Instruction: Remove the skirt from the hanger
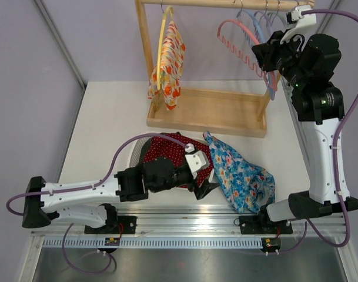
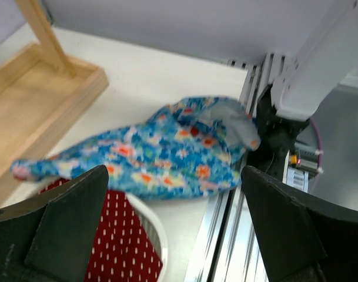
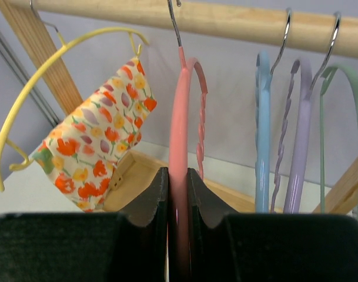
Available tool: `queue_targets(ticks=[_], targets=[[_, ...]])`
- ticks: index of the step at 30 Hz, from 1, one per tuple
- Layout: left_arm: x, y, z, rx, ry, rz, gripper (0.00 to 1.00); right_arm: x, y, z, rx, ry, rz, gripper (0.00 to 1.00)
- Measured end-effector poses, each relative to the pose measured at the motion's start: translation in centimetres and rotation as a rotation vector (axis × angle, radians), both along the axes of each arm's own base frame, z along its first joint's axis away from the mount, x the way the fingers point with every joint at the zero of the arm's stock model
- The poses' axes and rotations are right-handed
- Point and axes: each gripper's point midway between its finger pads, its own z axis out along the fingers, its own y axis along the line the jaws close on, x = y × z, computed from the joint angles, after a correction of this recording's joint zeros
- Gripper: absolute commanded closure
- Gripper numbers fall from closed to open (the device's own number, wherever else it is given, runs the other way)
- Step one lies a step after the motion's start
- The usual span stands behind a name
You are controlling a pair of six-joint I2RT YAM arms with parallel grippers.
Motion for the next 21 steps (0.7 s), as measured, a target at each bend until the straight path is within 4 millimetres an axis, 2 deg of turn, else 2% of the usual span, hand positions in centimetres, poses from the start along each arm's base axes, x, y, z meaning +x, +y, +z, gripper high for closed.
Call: queue_targets(ticks=[4, 7, 15, 21], targets=[[-0.6, 2.6, -2.3, 0.054, 0.017, 0.034, 0.01, 2.0, 0.1, 1.6, 0.03, -0.024, -0.022, 1.0], [-0.6, 4.0, -2.7, 0.062, 0.022, 0.065, 0.01, 3.5, -0.1, 1.9, 0.045, -0.026, -0.052, 1.0], [-0.3, 6.2, -3.0, 0.066, 0.01, 0.128, 0.01, 7.6, -0.2, 0.7, 0.049, -0.016, -0.101, 1.0], [-0.2, 6.6, -3.7, 0.102, -0.047, 0.122, 0.01, 7.5, -0.3, -1.2, 0.043, 0.009, -0.103, 1.0]])
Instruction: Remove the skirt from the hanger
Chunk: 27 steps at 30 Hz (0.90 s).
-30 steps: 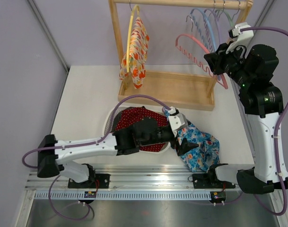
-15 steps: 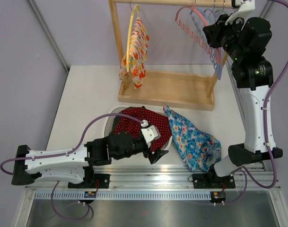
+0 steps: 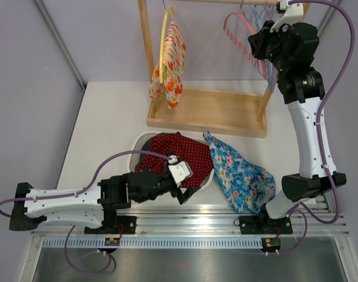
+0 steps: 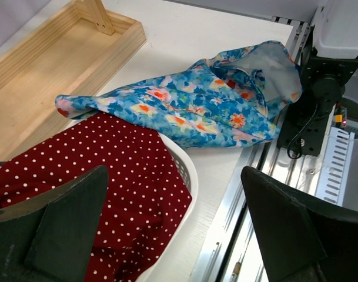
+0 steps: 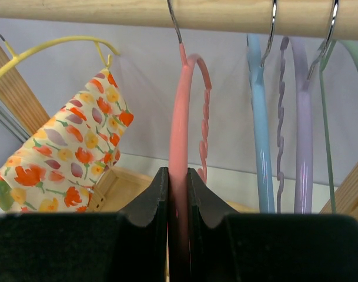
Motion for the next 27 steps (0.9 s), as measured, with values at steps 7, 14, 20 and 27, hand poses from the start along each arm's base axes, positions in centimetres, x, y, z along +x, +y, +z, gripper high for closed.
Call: queue_targets(ticks=[7, 14, 20, 27], targets=[[0.3, -0.8, -1.4, 0.073, -0.061, -0.025, 0.01, 0.1, -0.1, -1.6, -0.008, 0.047, -0.004, 1.0], [0.5, -2.9, -2.9, 0.146, -0.137, -0.088, 0.01, -1.5, -0.2, -1.6, -0.008, 0.046, 0.006, 0.23], [0.3, -6.6, -3.4, 0.233, -0.313, -0.24, 0.01, -8.0, -0.1, -0.1, -0.102, -0.027, 0.101, 0.01], [-0.4, -12.5, -5.3, 0.374, -0.507, -0.504, 0.01, -18.3, -0.2, -0.3, -0.352, -0.144, 0.256, 0.0]])
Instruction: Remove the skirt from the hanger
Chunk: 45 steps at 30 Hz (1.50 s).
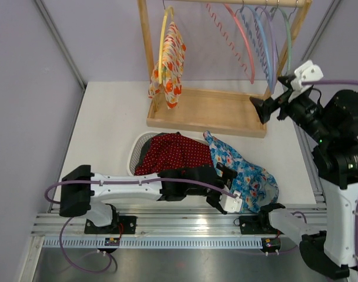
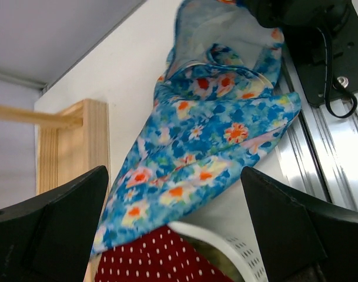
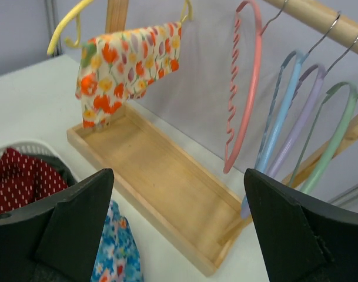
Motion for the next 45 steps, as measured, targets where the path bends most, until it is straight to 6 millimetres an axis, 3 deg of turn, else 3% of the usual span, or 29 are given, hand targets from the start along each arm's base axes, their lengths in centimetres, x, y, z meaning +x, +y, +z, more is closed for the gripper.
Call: queue_targets(ticks=[4, 10, 13, 16, 17, 18, 21, 25, 27, 29, 32, 34, 38, 41, 45], targets=[[0.4, -2.1, -3.5, 0.125, -0.037, -0.123, 0.01, -2.9, -1.0, -3.9, -0.107, 0.031, 0.002, 0.01], [2.0, -5.2, -9.3, 0.272, 0.019, -0.208, 0.01, -2.4, -4.6, -11.2, -0.159, 0.195, -0.159, 0.0], [3.0, -6.4, -12.6, 0.331, 0.066, -0.201, 0.02, -2.0, -6.6, -12.7, -0.149, 0.238, -0.255, 0.01], [3.8, -6.9, -15.6, 0.384, 0.116, -0.176, 0.11, -2.0, -7.5, -13.1, -0.129, 0.253, -0.303, 0.01], [4.0, -6.9, -16.6, 0.399, 0.139, -0.163, 0.15, -2.1, -7.6, -13.1, -0.122, 0.253, -0.31, 0.0], [4.2, -7.3, -16.5, 0.388, 0.156, -0.154, 0.34, -2.2, -7.6, -13.1, -0.115, 0.252, -0.312, 0.01], [5.1, -7.5, -16.7, 0.378, 0.187, -0.098, 0.71, -2.4, -8.1, -13.0, -0.095, 0.252, -0.33, 0.0], [5.5, -7.1, -17.6, 0.369, 0.212, -0.045, 1.0, -2.7, -8.5, -12.9, -0.068, 0.252, -0.35, 0.01], [5.5, -7.0, -17.1, 0.349, 0.22, -0.026, 1.0, -2.7, -8.4, -12.9, -0.06, 0.255, -0.347, 0.0], [5.3, -6.7, -15.7, 0.324, 0.228, -0.006, 1.0, -2.7, -8.6, -12.9, -0.051, 0.26, -0.356, 0.0], [4.9, -5.8, -11.6, 0.246, 0.23, 0.025, 1.0, -2.5, -8.8, -12.9, -0.038, 0.269, -0.372, 0.01], [4.6, -4.7, -7.0, 0.161, 0.224, 0.049, 1.0, -2.4, -9.2, -12.7, -0.026, 0.271, -0.396, 0.01], [4.3, -1.8, 4.9, -0.095, 0.19, 0.104, 1.0, -2.3, -10.1, -12.5, 0.001, 0.274, -0.448, 0.01], [4.4, 2.1, 13.2, -0.286, 0.166, 0.181, 1.0, -2.2, -10.6, -12.4, 0.024, 0.275, -0.481, 0.01], [5.5, 7.8, 20.6, -0.475, 0.153, 0.345, 1.0, -1.8, -10.9, -12.7, 0.062, 0.277, -0.501, 0.01]])
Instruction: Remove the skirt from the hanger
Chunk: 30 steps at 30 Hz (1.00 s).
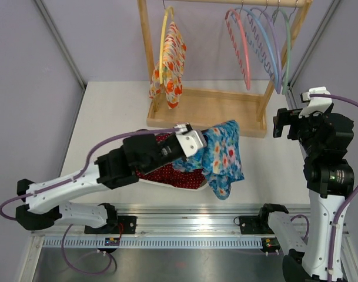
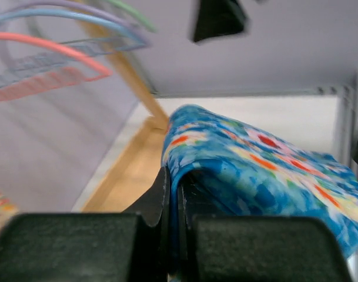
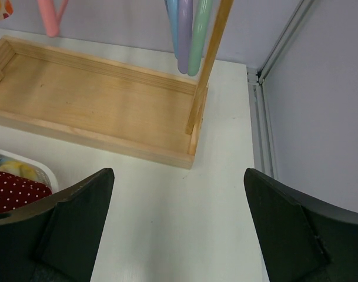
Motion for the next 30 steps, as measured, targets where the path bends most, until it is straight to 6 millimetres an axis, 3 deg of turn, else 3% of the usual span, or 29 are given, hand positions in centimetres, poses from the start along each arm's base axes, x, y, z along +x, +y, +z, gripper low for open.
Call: queue_targets(ticks=[2, 5, 9, 16, 24, 30], targets=[[1.0, 2.7, 2.8, -0.06, 0.017, 0.104, 1.0, 0.3, -0.1, -0.8, 0.016, 0.013, -0.008, 0.0], [2.1, 5.6, 5.1, -0.112, 0.022, 0.217, 1.0, 0.7, -0.1, -2.5, 0.036, 0.044, -0.01, 0.0], [3.0, 8.9, 4.5, -0.115, 0.043, 0.319, 1.0, 1.0, 0.3, -4.8, 0.065, 0.089, 0.009, 0.0], [4.9, 11.1, -3.3, -0.019, 0.165, 0.439, 1.0, 1.2, 1.0, -7.0, 0.094, 0.123, 0.045, 0.01], [8.4, 14.4, -15.8, 0.133, 0.258, 0.615, 1.0, 1.2, 1.4, -8.3, 0.108, 0.13, 0.067, 0.01], [8.9, 13.8, -22.2, 0.155, 0.354, 0.624, 0.96, 1.1, 1.9, -8.7, 0.115, 0.131, 0.091, 0.0]])
